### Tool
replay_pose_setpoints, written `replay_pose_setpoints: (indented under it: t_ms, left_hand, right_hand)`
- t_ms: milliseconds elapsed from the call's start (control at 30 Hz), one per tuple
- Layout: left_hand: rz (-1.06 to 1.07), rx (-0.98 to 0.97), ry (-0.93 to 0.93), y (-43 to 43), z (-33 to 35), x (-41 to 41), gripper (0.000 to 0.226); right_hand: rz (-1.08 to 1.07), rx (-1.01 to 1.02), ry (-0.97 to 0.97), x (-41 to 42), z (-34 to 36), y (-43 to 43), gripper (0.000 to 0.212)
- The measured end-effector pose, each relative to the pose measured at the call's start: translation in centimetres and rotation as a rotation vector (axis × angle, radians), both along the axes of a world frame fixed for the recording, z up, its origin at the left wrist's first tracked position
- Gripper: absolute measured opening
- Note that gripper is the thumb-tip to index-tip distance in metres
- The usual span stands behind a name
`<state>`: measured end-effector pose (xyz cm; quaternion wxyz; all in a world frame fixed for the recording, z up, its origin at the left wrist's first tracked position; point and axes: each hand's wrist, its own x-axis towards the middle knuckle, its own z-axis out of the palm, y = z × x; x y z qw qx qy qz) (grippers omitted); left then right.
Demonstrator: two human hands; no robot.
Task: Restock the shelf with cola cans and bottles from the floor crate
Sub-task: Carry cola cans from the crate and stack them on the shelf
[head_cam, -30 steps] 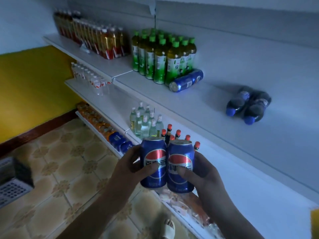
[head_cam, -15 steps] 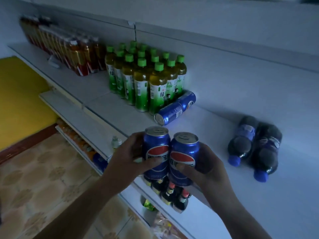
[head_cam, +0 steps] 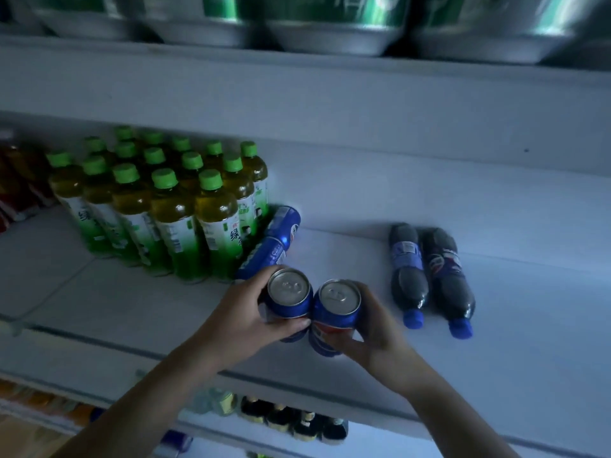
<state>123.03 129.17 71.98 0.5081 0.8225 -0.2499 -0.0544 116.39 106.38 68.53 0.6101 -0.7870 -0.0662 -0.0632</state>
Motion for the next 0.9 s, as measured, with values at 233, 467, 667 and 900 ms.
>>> replay_pose_setpoints:
  t_ms: [233, 467, 667, 900]
  left_hand:
    - [-0.236, 0.047, -0.013, 1.0, -0.4, 2.5, 0.066]
    - [-0.297, 0.305, -0.638, 3.3, -1.0, 3.2, 0.085]
    - [-0.248, 0.404, -0.964, 2.5, -1.3, 3.3, 0.073]
    - [-0.231, 0.441, -1.024, 0.5, -0.9, 7.4, 0.074]
  right_hand:
    - [-0.069, -0.068, 0.068, 0.1, 0.2, 0.9, 0.072]
    - [-0.254, -0.645, -0.175, -2.9, 1.6, 1.2, 0.105]
    - [-0.354, -0.927, -0.298, -2.3, 0.0, 2.9, 0.089]
    - [-0.387, -0.949, -0.318, 1.2, 0.0, 1.8, 0.084]
